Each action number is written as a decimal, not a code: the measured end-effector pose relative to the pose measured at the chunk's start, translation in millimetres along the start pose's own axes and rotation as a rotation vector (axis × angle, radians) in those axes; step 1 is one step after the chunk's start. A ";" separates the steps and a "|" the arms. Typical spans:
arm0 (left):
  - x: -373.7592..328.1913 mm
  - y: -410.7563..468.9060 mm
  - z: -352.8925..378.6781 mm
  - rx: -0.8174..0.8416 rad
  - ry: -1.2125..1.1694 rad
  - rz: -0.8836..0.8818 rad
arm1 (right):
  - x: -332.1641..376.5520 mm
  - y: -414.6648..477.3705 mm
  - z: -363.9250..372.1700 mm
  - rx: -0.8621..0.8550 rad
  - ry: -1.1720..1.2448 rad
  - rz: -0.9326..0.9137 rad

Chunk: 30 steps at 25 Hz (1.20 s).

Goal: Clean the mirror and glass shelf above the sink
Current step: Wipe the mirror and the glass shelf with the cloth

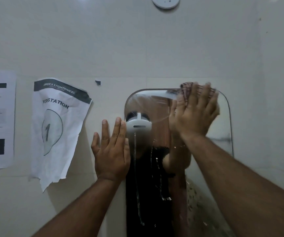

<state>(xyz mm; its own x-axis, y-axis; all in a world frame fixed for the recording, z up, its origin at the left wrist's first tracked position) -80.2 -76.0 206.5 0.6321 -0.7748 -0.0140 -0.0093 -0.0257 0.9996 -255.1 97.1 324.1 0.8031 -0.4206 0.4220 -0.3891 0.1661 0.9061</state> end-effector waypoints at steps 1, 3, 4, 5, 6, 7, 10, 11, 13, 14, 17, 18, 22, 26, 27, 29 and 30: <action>-0.5 0.2 -0.4 0.004 0.003 0.001 | 21.4 -5.0 5.6 0.009 0.004 -0.111; -1.1 0.8 -1.2 0.014 0.006 -0.001 | 59.0 -29.2 19.5 0.053 0.021 -0.385; -1.0 1.0 -2.0 0.016 0.001 -0.002 | 72.7 -47.5 26.2 0.084 0.028 -0.501; -0.9 0.4 -2.7 0.018 -0.009 0.001 | 80.4 -65.6 31.4 0.100 0.039 -0.577; -0.5 0.1 -3.3 0.020 -0.018 0.007 | 82.5 -80.3 34.3 0.104 0.046 -0.613; -0.3 -0.2 -3.8 0.019 -0.028 0.011 | 79.6 -90.4 35.0 0.106 0.044 -0.623; -0.9 0.5 -5.4 0.017 -0.052 -0.005 | 57.2 -110.3 31.9 0.112 0.028 -0.657; -1.3 1.1 -6.0 0.022 -0.053 -0.008 | 48.9 -117.2 30.8 0.112 0.023 -0.683; -1.2 0.6 -7.6 0.025 -0.073 -0.014 | 34.5 -132.0 27.2 0.117 0.014 -0.729; -0.8 1.2 -8.5 0.021 -0.095 -0.020 | 29.2 -138.4 25.6 0.119 0.014 -0.752; 2.4 2.6 -13.1 0.022 -0.195 -0.048 | 18.0 -153.0 22.3 0.162 0.001 -0.789; 3.0 3.0 -15.1 0.023 -0.224 -0.050 | 16.3 -157.1 20.9 0.169 0.000 -0.800; 1.4 3.6 -21.4 0.024 -0.293 -0.044 | 3.1 -165.6 17.0 0.152 0.034 -0.854; 0.7 2.9 -23.1 0.032 -0.306 -0.046 | -28.3 -223.5 22.9 0.206 0.096 -0.958; 0.8 2.4 -22.5 0.027 -0.292 -0.040 | -46.8 -242.9 25.8 0.223 0.092 -1.040; 1.6 0.9 -20.2 0.014 -0.255 -0.027 | -83.4 -271.4 30.4 0.180 -0.027 -1.194; 2.4 0.4 -18.0 0.008 -0.238 -0.018 | -82.8 -277.6 38.3 0.130 0.016 -1.170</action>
<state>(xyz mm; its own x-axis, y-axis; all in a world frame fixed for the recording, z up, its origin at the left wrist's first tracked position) -64.7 -66.5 207.3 0.4318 -0.9012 -0.0378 -0.0066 -0.0450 0.9990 -230.9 51.6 36.5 0.7070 -0.2450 -0.6635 0.5464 -0.4064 0.7323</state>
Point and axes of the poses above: each hand's wrist, its own y-axis towards the middle knuckle, its own z-axis out of the palm, x = y × z, the point moved 1 cm from there along y, towards the middle knuckle, and after that the axes turned 1 degree about y, right-handed, at the moved point
